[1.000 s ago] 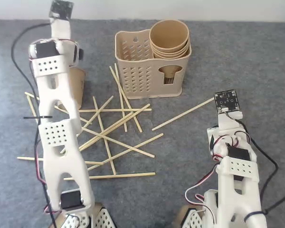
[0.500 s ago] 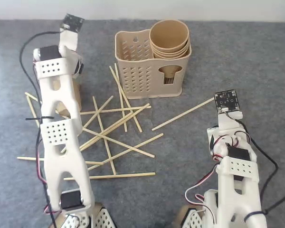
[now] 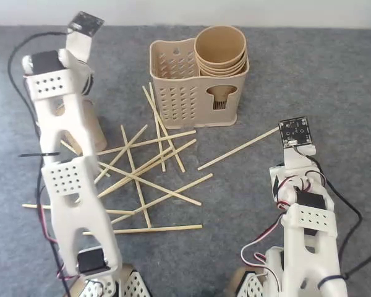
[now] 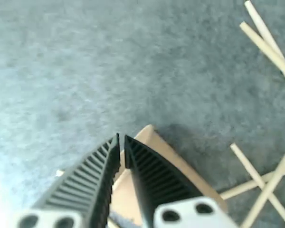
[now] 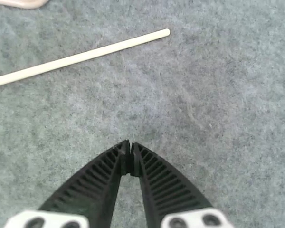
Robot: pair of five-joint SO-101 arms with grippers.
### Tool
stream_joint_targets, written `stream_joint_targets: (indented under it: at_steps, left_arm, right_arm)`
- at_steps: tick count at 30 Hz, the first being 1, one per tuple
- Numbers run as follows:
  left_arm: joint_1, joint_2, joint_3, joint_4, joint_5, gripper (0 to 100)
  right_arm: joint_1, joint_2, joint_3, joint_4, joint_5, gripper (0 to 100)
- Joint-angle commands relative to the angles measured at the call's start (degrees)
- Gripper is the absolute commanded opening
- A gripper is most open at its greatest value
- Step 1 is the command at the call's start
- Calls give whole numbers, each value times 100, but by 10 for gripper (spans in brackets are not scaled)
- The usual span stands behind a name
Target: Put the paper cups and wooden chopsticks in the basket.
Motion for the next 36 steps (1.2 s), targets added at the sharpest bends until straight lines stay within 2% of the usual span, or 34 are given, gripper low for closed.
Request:
stream_joint_targets:
  at_steps: [1,5,12,15,18,26,29,32,36]
  left_arm:
    - [-79,-976,699,202,-18,12]
    - [-35,-1732,1763,167,-26,12]
    - [-105,-1943,1842,-475,229,12]
    - [-246,-1697,1745,-826,580,13]
    - [-255,-1292,1499,-932,624,13]
    - [-316,149,303,-862,659,13]
    - [-360,527,-57,-466,642,13]
    - [-352,633,-444,237,633,13]
    - [-413,404,-497,202,633,13]
  right_arm:
    - [-22,-163,-44,-119,132,8]
    - [-22,-163,-44,-119,132,8]
    - [-22,-163,-44,-92,132,8]
    - [-22,-163,-44,-84,132,8]
    - [-22,-163,-44,-84,132,8]
    - [-22,-163,-44,-75,132,8]
    - [-22,-163,-44,-84,132,8]
    - [-40,-163,-44,-92,132,8]
    - [-40,-163,-44,-110,132,8]
